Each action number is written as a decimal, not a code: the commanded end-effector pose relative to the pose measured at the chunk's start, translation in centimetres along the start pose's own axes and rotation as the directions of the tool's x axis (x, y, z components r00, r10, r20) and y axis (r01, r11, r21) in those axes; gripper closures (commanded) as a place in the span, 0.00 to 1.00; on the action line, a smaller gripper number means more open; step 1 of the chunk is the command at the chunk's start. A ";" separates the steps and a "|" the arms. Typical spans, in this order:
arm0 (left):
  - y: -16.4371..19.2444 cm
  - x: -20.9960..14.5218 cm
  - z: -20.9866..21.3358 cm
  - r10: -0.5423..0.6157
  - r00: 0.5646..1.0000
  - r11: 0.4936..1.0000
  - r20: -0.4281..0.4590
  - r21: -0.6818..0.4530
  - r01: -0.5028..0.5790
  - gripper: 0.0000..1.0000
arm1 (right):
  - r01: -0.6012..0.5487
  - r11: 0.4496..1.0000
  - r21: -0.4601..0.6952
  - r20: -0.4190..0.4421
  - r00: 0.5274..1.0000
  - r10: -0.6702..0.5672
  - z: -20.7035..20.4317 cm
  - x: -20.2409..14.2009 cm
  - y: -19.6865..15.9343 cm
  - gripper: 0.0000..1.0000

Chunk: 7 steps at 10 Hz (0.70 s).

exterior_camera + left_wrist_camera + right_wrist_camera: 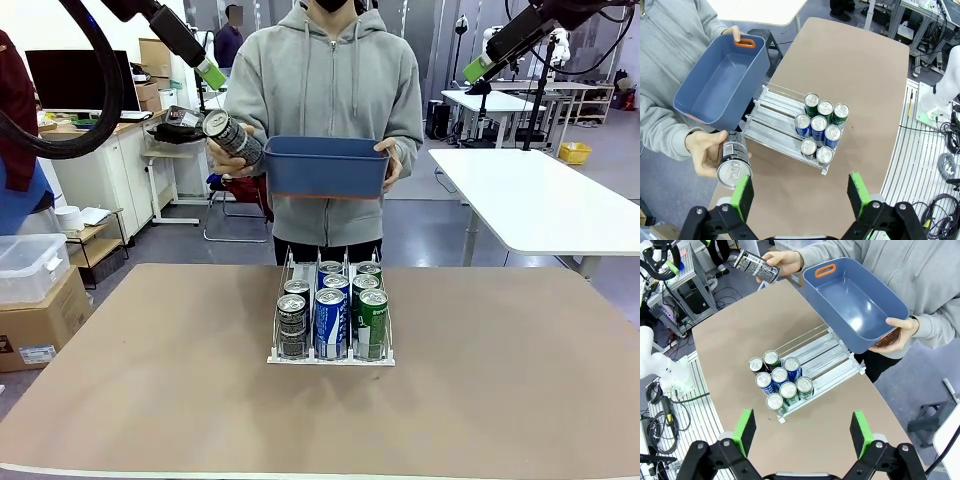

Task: Fill the beverage cans into the dispenser.
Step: Pick up the Pepsi coke handed by the human.

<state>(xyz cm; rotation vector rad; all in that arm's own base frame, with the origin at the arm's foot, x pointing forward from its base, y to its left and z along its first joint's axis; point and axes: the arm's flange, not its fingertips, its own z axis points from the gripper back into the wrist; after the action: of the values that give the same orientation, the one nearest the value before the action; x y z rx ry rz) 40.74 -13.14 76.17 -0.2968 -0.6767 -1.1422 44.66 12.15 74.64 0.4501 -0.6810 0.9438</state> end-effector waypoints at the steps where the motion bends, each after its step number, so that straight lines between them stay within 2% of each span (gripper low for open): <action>1: -0.2 -0.2 0.1 0.017 1.000 1.000 0.005 -0.015 -0.017 0.00 | -0.001 1.000 0.003 0.000 1.000 0.001 0.1 0.1 -0.2 0.00; 5: 0.0 0.0 0.0 0.000 1.000 1.000 0.000 0.000 0.000 0.00 | -0.001 1.000 0.003 0.000 1.000 0.001 0.1 0.1 -0.2 0.00; 7: 0.4 -0.3 -0.4 -0.063 0.997 0.991 -0.050 0.113 0.068 0.00 | -0.001 1.000 0.003 0.000 1.000 0.001 0.1 0.1 -0.2 0.00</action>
<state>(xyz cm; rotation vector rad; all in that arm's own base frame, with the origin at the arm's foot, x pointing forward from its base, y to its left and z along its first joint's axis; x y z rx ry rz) 40.95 -13.10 76.31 -0.2464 -0.6903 -1.1543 44.66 12.15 74.64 0.4501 -0.6810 0.9438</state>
